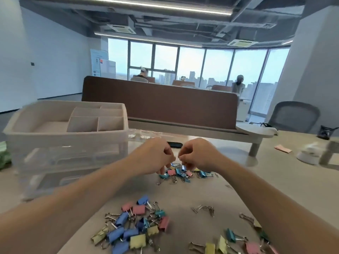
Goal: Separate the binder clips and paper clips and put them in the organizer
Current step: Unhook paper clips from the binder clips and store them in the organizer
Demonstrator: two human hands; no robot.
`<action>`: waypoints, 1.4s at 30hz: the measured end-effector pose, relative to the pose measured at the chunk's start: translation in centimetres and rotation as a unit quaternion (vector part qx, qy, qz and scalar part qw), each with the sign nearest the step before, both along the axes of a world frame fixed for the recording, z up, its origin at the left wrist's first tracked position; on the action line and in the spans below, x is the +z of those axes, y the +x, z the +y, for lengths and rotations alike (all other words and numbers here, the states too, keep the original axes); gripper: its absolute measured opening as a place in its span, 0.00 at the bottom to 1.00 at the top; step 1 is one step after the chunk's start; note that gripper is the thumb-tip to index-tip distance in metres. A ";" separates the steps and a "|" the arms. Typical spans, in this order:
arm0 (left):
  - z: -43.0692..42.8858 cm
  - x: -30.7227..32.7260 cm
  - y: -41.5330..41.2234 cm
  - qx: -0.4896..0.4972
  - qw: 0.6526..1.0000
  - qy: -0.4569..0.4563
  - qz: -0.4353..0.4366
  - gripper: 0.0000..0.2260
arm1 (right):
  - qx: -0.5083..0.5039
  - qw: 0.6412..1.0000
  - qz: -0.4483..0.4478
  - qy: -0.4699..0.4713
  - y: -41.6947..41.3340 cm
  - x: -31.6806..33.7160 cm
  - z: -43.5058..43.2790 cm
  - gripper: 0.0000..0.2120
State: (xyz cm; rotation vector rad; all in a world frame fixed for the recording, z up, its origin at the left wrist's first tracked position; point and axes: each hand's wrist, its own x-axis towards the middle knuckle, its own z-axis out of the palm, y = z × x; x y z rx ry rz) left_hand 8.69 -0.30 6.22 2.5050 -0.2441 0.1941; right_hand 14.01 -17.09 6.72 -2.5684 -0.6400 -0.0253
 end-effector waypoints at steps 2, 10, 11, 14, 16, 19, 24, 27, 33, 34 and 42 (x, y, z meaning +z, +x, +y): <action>-2.4 -1.7 0.6 -0.030 0.998 0.025 0.041 0.08 | -0.013 0.999 0.032 -0.015 -0.4 -1.6 -2.9 0.03; -7.9 -7.0 2.2 -0.116 0.965 0.205 0.118 0.16 | -0.062 0.985 0.114 -0.116 -2.0 -7.2 -9.6 0.10; -8.2 -7.3 2.4 -0.127 0.957 0.230 0.121 0.18 | -0.070 0.982 0.126 -0.122 -2.1 -7.7 -10.0 0.11; -9.0 -8.5 2.8 -0.145 0.944 0.264 0.134 0.24 | -0.086 0.976 0.142 -0.142 -2.3 -9.0 -10.5 0.13; -9.4 -9.0 3.0 -0.148 0.943 0.266 0.135 0.23 | -0.090 0.976 0.132 -0.150 -2.4 -9.6 -10.4 0.12; -9.8 -9.5 3.3 -0.143 0.947 0.262 0.117 0.17 | -0.091 0.976 0.123 -0.154 -2.4 -10.2 -9.7 0.09; -10.3 -9.8 3.3 -0.126 0.965 0.205 0.104 0.12 | -0.087 0.976 0.096 -0.175 -2.0 -10.5 -8.2 0.08; -10.1 -10.1 3.2 -0.115 0.973 0.173 0.105 0.08 | -0.087 0.979 0.086 -0.162 -1.8 -10.7 -7.7 0.08; -9.4 -10.4 3.5 -0.097 0.972 0.194 0.092 0.08 | -0.080 0.982 0.097 -0.138 -1.6 -10.2 -8.8 0.08; -9.2 -10.5 3.6 -0.100 0.970 0.202 0.094 0.10 | -0.070 0.982 0.107 -0.141 -1.7 -10.2 -9.0 0.08; -9.6 -10.7 3.6 -0.122 0.971 0.183 0.093 0.13 | -0.054 0.983 0.093 -0.150 -2.4 -10.9 -8.5 0.09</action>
